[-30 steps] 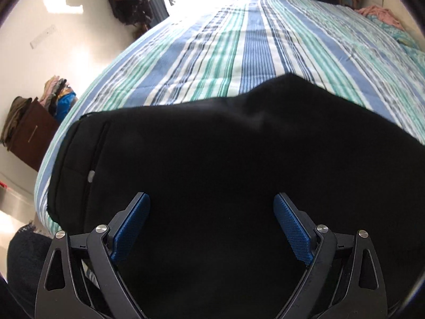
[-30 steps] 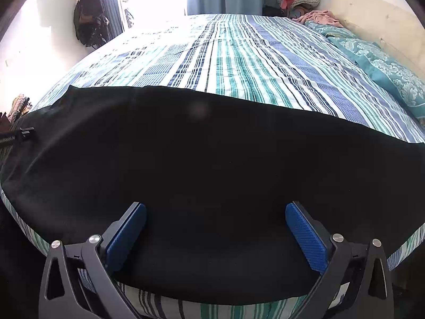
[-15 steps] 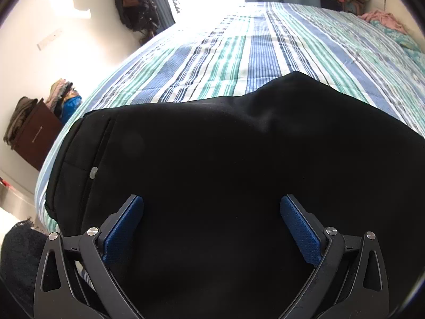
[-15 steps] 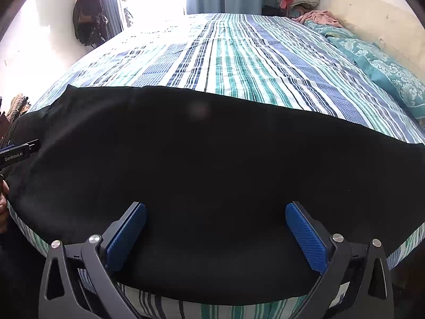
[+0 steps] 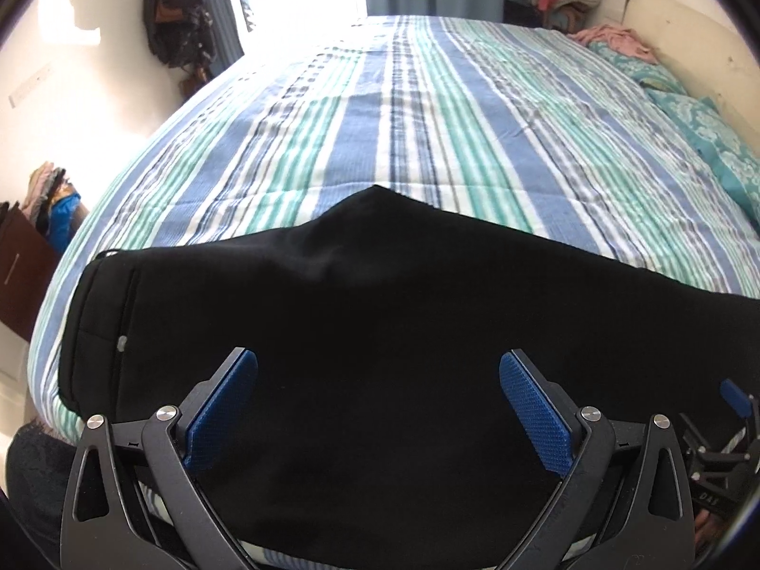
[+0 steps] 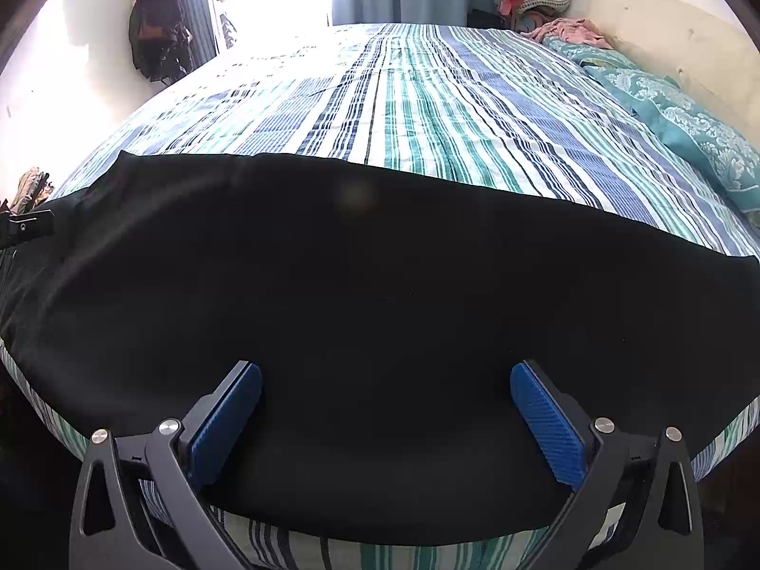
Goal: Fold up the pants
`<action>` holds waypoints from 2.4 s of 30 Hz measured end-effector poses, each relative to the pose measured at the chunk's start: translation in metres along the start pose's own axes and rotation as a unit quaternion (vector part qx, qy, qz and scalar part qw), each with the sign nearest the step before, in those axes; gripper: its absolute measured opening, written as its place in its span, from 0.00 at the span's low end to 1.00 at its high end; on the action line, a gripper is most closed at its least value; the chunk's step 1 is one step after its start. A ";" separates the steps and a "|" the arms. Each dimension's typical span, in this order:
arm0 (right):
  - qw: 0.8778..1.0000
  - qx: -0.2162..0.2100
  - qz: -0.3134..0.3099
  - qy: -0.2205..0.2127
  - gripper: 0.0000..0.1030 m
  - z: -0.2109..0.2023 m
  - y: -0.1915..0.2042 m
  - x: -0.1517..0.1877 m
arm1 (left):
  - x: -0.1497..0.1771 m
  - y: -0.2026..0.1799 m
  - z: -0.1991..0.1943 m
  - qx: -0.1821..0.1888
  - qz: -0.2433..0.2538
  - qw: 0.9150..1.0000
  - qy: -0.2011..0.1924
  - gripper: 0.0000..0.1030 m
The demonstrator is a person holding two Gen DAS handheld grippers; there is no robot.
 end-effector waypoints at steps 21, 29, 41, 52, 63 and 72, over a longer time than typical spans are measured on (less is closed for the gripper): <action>0.987 -0.015 0.104 0.122 0.99 -0.007 -0.167 -0.074 | 0.025 -0.024 0.052 0.006 0.030 0.998 0.062 1.00; 0.969 0.109 0.219 0.037 0.88 -0.034 -0.376 -0.114 | 0.024 -0.021 0.052 0.006 0.031 0.998 0.057 1.00; 0.895 -0.219 0.384 0.067 0.65 -0.027 -0.396 -0.098 | 0.024 -0.021 0.052 0.005 0.027 0.998 0.058 1.00; 0.893 -0.233 0.356 0.148 0.61 0.007 -0.382 -0.106 | 0.023 -0.020 0.054 0.003 0.023 0.998 0.058 1.00; 0.884 -0.285 0.341 0.145 0.14 0.005 -0.342 -0.105 | 0.022 -0.018 0.055 0.011 0.022 0.998 0.060 1.00; 0.806 -0.444 0.386 0.065 0.14 -0.057 -0.263 -0.096 | 0.022 0.007 0.023 0.067 -0.015 0.997 0.041 0.99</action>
Point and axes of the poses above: each gripper's, at about its wrist camera, not at the fingertips, and z roughly the way its jaws point, y to its left, x to its underside, the point moved 5 cm from there along z, roughly the way its jaws point, and after that the axes turned 15 degrees about z, right-handed, at the moved point
